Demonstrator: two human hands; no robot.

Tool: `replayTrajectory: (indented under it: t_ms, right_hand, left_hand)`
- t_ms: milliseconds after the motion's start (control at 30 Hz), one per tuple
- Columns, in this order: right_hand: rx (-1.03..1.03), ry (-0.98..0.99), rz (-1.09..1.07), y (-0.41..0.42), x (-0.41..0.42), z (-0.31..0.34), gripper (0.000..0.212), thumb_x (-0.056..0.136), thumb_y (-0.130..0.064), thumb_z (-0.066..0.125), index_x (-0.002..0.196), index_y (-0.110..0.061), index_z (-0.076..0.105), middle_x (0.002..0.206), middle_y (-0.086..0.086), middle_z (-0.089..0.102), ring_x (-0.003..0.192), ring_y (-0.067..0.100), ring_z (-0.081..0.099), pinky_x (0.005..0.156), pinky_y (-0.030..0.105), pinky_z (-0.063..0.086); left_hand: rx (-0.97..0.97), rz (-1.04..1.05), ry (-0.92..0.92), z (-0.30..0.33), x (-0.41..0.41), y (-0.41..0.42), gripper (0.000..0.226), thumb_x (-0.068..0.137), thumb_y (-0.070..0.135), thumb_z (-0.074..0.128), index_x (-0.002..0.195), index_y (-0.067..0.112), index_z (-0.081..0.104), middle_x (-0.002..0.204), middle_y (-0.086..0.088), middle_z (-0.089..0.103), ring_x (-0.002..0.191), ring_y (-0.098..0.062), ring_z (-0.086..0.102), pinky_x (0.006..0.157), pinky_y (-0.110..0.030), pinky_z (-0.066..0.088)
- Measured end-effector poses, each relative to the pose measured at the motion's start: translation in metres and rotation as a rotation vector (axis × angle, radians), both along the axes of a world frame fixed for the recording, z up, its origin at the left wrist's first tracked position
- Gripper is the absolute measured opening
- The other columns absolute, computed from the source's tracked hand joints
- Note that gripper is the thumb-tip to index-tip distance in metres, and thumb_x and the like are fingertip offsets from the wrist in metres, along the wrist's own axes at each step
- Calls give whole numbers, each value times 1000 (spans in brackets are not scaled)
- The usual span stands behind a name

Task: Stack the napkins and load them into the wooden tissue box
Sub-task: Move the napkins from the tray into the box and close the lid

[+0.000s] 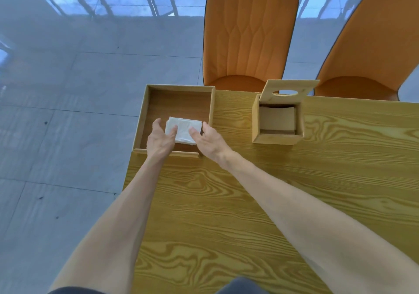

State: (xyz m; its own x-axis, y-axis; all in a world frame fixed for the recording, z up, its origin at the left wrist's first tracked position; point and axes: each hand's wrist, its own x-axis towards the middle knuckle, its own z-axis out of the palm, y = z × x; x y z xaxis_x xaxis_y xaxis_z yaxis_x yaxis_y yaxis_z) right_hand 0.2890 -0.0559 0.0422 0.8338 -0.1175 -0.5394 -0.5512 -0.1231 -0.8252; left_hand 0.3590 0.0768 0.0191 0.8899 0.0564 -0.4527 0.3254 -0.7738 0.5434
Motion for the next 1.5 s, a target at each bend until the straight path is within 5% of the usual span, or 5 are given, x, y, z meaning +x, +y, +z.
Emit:
replayTrajectory:
  t_ms: [567, 833, 1133, 1233, 1500]
  right_hand:
    - [216, 141, -56, 5, 11, -14, 15, 104, -34, 42, 99, -24, 51, 98, -16, 51, 93, 4, 49, 78, 18, 36]
    - [271, 152, -164, 10, 13, -25, 37, 98, -40, 53, 125, -15, 55, 121, -4, 61, 115, 19, 56, 96, 36, 46]
    - [306, 203, -295, 11, 14, -26, 25, 95, -28, 62, 115, -13, 61, 115, 1, 66, 92, 11, 61, 86, 31, 53]
    - [306, 203, -313, 9, 9, -23, 21, 93, -30, 64, 109, -18, 60, 115, 4, 66, 87, 11, 58, 82, 31, 52]
    - [468, 67, -354, -2, -8, -10, 58, 85, -39, 74, 133, -16, 52, 115, -1, 68, 111, 17, 62, 104, 43, 46]
  left_hand:
    - [-158, 242, 219, -6, 21, 0, 69, 96, 28, 63, 154, 14, 28, 157, -13, 38, 139, -32, 44, 113, -46, 39]
    - [-175, 254, 257, -6, 26, 0, 44, 94, 21, 66, 134, 4, 58, 127, -18, 65, 123, -36, 60, 100, -43, 50]
    - [-268, 189, 274, 3, 23, 5, 37, 95, 19, 65, 124, -2, 63, 98, -11, 65, 62, -10, 55, 79, -35, 58]
    - [-394, 198, 306, 10, 23, 12, 34, 93, 22, 67, 118, -1, 68, 85, -5, 66, 65, -15, 55, 54, -24, 42]
    - [-964, 157, 509, 30, 5, 16, 31, 95, 17, 62, 123, 4, 64, 105, -10, 70, 93, -19, 69, 79, -29, 61]
